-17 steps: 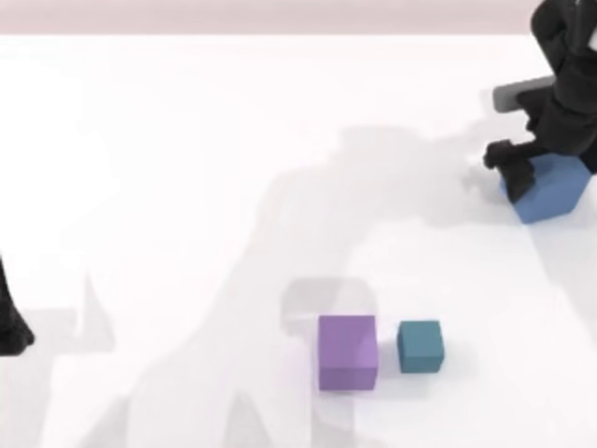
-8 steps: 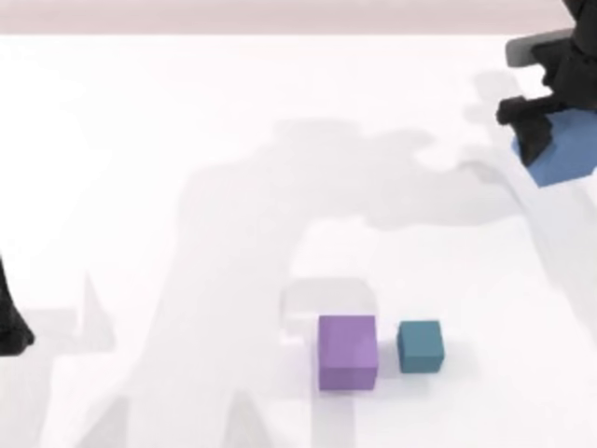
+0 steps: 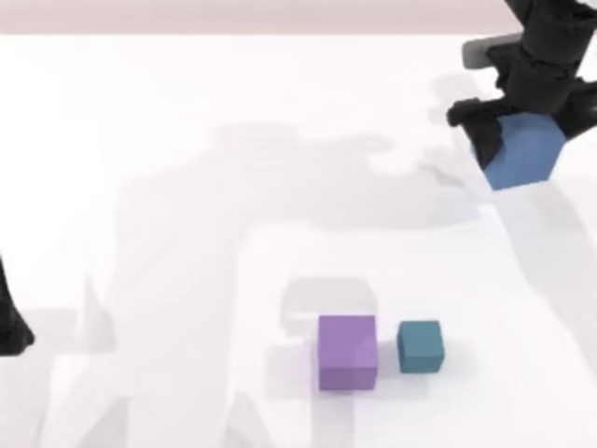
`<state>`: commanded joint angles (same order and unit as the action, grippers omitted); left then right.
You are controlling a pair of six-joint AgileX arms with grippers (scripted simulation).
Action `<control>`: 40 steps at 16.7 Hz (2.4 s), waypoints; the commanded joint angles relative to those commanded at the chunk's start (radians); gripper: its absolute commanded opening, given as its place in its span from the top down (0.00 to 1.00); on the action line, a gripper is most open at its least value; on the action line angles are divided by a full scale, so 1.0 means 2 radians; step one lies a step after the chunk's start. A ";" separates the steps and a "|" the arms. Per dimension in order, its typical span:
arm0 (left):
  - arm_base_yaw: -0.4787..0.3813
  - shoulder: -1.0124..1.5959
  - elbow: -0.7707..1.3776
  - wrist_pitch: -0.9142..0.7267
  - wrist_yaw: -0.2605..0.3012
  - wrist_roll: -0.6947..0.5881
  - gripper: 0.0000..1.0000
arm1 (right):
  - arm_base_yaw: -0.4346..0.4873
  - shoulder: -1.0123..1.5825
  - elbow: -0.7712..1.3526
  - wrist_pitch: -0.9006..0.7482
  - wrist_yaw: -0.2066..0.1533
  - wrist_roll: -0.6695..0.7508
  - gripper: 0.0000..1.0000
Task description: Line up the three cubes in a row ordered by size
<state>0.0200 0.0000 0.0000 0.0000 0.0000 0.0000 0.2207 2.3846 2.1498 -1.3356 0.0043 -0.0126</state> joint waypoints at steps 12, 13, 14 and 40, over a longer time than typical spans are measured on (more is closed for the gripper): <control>0.000 0.000 0.000 0.000 0.000 0.000 0.00 | 0.300 0.021 0.063 -0.046 0.002 0.395 1.00; 0.000 0.000 0.000 0.000 0.000 0.000 0.00 | 0.321 0.021 0.066 -0.049 0.003 0.424 1.00; 0.000 0.000 0.000 0.000 0.000 0.000 0.00 | 0.340 0.021 0.068 -0.050 0.003 0.450 1.00; 0.000 0.000 0.000 0.000 0.000 0.000 0.00 | 0.386 0.024 -0.055 0.080 0.004 0.510 0.70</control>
<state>0.0200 0.0000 0.0000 0.0000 0.0000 0.0000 0.9926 2.4319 2.0391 -1.1746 0.0123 1.0066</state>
